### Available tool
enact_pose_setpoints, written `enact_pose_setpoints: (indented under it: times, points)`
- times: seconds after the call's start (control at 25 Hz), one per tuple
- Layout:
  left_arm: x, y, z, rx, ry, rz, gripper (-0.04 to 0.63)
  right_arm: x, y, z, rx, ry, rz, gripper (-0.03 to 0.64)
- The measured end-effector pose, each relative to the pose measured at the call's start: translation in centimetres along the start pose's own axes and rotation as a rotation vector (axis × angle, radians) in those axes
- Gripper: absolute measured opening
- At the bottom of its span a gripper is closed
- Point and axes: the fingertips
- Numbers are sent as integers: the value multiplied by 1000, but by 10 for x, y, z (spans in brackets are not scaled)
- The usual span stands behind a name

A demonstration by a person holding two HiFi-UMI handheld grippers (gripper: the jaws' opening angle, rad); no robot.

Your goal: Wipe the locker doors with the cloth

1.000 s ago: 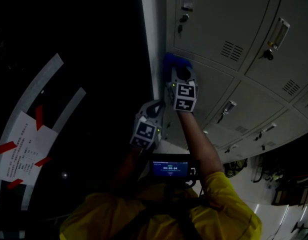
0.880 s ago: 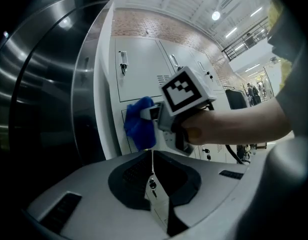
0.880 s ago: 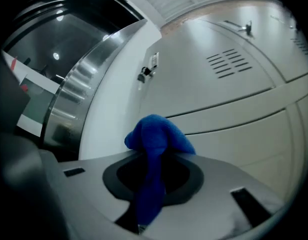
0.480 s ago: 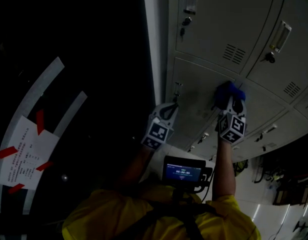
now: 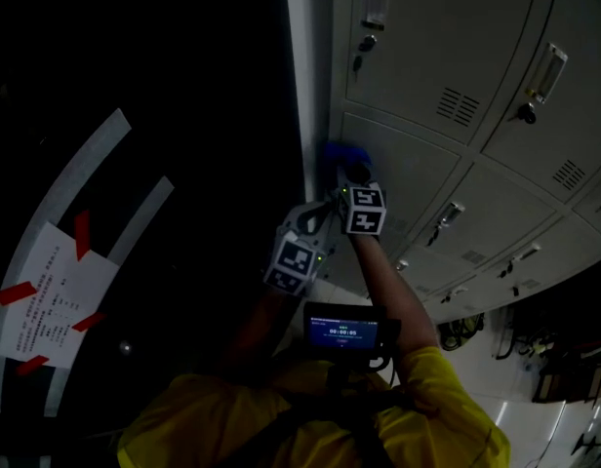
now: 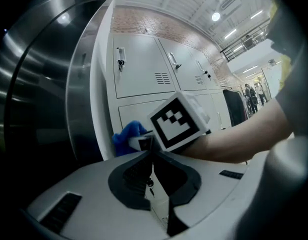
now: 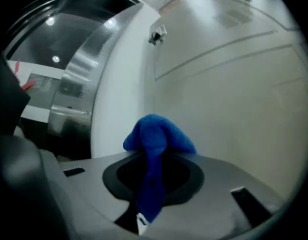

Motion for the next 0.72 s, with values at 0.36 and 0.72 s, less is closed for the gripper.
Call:
enact_pose_setpoints:
  times: [0.36, 0.72]
  points:
    - [1, 4, 11, 12, -3, -9, 9, -16, 85, -120, 276, -38, -103, 74]
    - [-3, -19, 1, 74, -11, -30, 9, -22, 143, -182, 400, -64, -134, 72]
Point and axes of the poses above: the fingertips, and each gripper's own axes: y backward along the fingers, z to its left, x out of its underside, and after that the axes turned 7 degrees about x, right-handed
